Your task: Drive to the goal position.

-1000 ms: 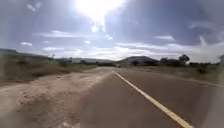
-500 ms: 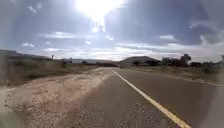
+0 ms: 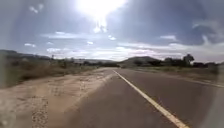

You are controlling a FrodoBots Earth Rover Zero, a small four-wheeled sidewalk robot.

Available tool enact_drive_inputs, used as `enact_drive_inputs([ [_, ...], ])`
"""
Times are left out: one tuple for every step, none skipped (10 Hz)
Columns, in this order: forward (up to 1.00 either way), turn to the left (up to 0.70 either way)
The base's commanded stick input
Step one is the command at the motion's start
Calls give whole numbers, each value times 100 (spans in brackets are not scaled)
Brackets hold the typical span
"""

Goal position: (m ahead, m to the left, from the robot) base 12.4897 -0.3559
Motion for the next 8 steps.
enact_drive_inputs([
  [100,0],
  [100,0],
  [100,0],
  [100,0],
  [100,0],
  [100,0],
  [100,0],
  [100,0],
])
